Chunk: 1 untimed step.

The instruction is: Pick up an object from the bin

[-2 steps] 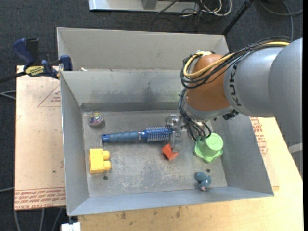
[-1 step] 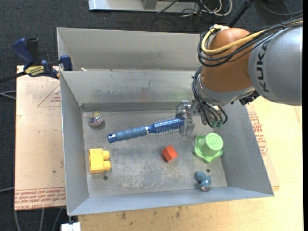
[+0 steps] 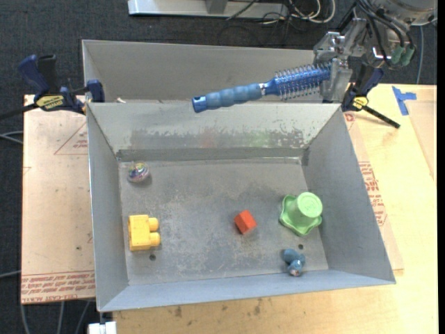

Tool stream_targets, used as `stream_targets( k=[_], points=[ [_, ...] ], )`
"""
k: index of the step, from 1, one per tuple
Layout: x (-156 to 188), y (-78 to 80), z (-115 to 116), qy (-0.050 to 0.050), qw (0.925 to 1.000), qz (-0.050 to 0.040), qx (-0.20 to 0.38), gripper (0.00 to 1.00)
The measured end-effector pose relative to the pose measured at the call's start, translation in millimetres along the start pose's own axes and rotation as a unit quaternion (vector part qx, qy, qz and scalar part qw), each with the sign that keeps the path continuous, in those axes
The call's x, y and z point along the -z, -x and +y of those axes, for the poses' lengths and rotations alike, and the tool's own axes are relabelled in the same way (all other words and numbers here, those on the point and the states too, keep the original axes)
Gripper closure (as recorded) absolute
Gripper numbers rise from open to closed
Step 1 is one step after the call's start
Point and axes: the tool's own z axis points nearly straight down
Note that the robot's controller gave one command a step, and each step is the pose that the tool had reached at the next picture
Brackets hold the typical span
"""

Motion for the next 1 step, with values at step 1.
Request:
stream_targets(
  k=[1],
  points=[
    [-4.0,-61.4,-79.1,0.001,0.9471,0.0053,0.321,1.00]
  ],
)
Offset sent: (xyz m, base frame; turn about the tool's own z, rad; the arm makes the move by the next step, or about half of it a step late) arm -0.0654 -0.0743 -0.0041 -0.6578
